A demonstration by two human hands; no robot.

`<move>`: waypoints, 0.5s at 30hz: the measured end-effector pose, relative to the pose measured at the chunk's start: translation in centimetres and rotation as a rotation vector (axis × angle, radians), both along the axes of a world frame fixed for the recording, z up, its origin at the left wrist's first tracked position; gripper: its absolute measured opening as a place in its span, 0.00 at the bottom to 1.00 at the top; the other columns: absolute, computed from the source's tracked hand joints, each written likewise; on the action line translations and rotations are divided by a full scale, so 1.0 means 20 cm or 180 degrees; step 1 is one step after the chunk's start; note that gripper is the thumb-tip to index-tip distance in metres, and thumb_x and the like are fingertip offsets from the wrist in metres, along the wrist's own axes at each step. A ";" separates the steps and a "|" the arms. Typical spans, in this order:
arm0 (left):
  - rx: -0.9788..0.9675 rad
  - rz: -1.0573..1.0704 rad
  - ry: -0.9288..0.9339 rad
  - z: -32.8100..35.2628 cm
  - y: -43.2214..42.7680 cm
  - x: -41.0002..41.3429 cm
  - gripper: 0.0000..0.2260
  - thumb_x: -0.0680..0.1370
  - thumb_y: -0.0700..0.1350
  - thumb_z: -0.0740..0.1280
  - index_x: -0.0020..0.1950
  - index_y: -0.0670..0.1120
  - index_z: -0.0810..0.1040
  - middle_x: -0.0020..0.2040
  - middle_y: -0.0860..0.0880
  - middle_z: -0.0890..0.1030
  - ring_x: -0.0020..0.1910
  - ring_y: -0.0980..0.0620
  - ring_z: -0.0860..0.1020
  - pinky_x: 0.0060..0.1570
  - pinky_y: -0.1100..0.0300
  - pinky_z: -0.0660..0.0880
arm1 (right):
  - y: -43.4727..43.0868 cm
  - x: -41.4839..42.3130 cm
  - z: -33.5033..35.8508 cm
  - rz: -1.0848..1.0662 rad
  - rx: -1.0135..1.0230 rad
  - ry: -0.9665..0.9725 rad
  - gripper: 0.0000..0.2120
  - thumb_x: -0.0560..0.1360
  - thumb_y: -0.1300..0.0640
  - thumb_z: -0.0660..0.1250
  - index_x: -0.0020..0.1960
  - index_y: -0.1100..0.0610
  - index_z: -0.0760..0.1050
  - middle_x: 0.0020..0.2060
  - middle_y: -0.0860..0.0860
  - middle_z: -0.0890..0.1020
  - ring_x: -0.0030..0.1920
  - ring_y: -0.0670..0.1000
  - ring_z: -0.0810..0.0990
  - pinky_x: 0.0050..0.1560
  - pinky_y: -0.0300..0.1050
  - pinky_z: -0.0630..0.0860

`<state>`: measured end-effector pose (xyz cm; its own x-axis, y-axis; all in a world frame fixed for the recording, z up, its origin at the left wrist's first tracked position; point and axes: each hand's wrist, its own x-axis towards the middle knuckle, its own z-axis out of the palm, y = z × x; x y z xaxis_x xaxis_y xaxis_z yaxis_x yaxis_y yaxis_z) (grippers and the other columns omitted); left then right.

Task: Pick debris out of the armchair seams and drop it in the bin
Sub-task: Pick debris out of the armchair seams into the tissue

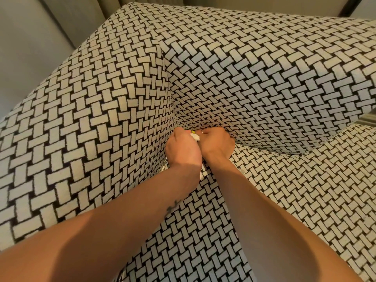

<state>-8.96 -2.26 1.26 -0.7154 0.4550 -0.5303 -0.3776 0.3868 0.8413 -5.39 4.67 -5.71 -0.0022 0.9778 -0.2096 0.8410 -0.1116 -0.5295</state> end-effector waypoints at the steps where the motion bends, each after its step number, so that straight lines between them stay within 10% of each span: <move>1: 0.0008 0.0005 0.0005 0.00 0.00 0.00 0.17 0.76 0.53 0.53 0.42 0.51 0.79 0.50 0.43 0.83 0.52 0.42 0.80 0.60 0.43 0.77 | 0.00 0.00 0.00 -0.0002 0.0011 0.0032 0.17 0.77 0.45 0.65 0.36 0.53 0.82 0.31 0.48 0.80 0.35 0.52 0.74 0.53 0.49 0.73; 15: -0.0148 -0.0126 0.0146 0.01 0.00 0.00 0.15 0.79 0.50 0.53 0.45 0.50 0.79 0.51 0.42 0.83 0.52 0.41 0.81 0.55 0.45 0.77 | -0.06 0.01 0.05 -0.0162 0.0208 0.0448 0.17 0.74 0.49 0.67 0.29 0.57 0.78 0.25 0.50 0.77 0.30 0.55 0.75 0.44 0.52 0.77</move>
<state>-8.99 -2.35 1.38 -0.7213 0.4590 -0.5187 -0.3228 0.4398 0.8381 -5.14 3.44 -4.70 0.0228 0.9889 -0.1466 0.7521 -0.1136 -0.6492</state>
